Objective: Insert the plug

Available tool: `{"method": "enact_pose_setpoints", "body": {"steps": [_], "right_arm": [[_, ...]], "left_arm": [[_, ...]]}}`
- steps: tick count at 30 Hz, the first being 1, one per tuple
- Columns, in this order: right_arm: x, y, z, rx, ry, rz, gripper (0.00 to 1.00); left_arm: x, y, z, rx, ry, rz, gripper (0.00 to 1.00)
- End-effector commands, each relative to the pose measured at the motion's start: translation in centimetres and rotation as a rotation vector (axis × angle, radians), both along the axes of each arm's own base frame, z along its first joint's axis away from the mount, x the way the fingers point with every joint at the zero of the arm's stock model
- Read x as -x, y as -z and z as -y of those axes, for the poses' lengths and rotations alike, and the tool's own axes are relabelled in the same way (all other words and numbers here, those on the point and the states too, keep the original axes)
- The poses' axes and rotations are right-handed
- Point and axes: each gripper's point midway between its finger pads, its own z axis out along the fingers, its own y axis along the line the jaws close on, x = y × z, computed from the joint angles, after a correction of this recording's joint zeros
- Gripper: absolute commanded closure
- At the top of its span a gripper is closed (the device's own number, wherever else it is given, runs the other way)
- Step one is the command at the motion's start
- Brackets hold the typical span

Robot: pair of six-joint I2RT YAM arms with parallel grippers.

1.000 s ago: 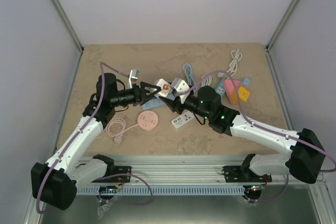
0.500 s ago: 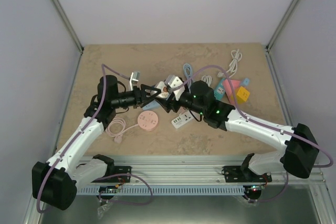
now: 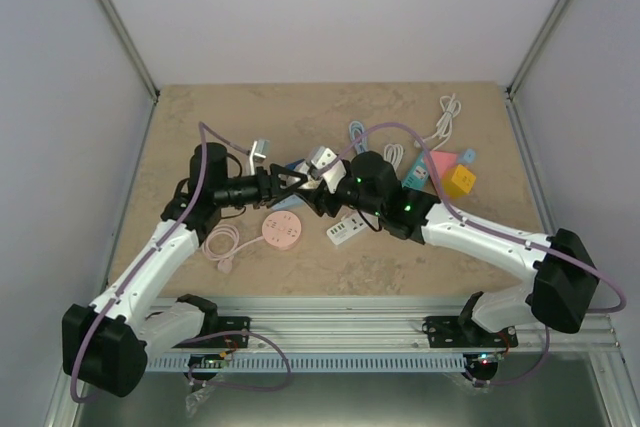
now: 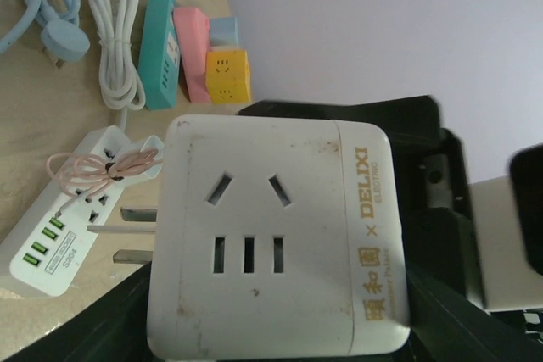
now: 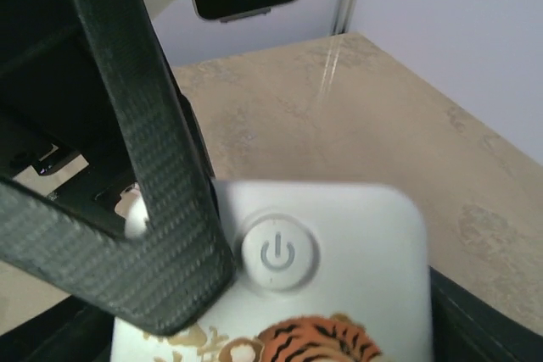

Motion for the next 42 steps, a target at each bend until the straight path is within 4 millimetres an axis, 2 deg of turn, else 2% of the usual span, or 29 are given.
{"method": "enact_pose_setpoints", "body": {"steps": [1, 4, 7, 10, 12, 15, 17, 20, 23, 25, 29, 32, 35, 39, 42], "right_arm": [[-0.3, -1.8, -0.4, -0.028, -0.006, 0.031, 0.26], [-0.2, -1.8, -0.6, -0.026, -0.020, 0.034, 0.37], [0.0, -1.2, -1.4, -0.017, -0.055, 0.027, 0.61], [-0.1, 0.3, -2.1, 0.022, -0.073, -0.021, 0.69], [-0.2, 0.8, -2.2, 0.024, -0.067, -0.041, 0.73], [-0.1, 0.8, -1.9, 0.005, -0.046, -0.062, 0.74], [-0.2, 0.7, -1.5, -0.014, -0.018, -0.089, 0.74], [-1.2, 0.8, -0.5, -0.036, 0.081, -0.128, 0.74], [-2.9, 1.8, 0.9, -0.034, 0.224, -0.189, 0.74], [-3.8, 2.6, 1.8, -0.034, 0.312, -0.240, 0.73], [-5.4, 4.5, 2.8, -0.039, 0.421, -0.370, 0.72], [-6.2, 6.9, 2.8, 0.038, 0.464, -0.449, 0.74], [-6.7, 9.3, 2.1, 0.114, 0.467, -0.491, 0.75], [-7.8, 11.3, 0.8, 0.180, 0.477, -0.530, 0.75], [-8.6, 12.7, 0.0, 0.216, 0.487, -0.559, 0.76]], "left_arm": [[0.1, 0.4, 0.0, -0.028, 0.014, -0.006, 0.44], [0.2, 0.6, 0.1, -0.032, 0.021, -0.011, 0.44], [0.3, 0.7, 0.1, -0.034, 0.032, -0.016, 0.41], [0.4, 0.4, 0.1, -0.035, 0.032, -0.007, 0.36], [0.3, 0.3, 0.0, -0.039, 0.025, -0.001, 0.26], [-0.1, 0.7, -0.6, -0.077, -0.021, 0.008, 0.02], [-1.0, 1.5, -1.6, -0.149, -0.108, 0.006, 0.00], [-3.5, 2.8, -5.5, -0.349, -0.349, 0.020, 0.01], [-4.7, 2.3, -10.0, -0.493, -0.590, 0.076, 0.01], [-4.6, 1.6, -11.8, -0.523, -0.676, 0.120, 0.01], [-3.4, 0.6, -12.9, -0.508, -0.722, 0.189, 0.00], [-2.7, 0.1, -13.2, -0.485, -0.732, 0.247, 0.01], [-2.3, 0.5, -13.3, -0.477, -0.733, 0.276, 0.01], [-2.0, 1.5, -13.1, -0.484, -0.710, 0.294, 0.01], [-2.1, 2.4, -14.2, -0.530, -0.759, 0.271, 0.01]]}}
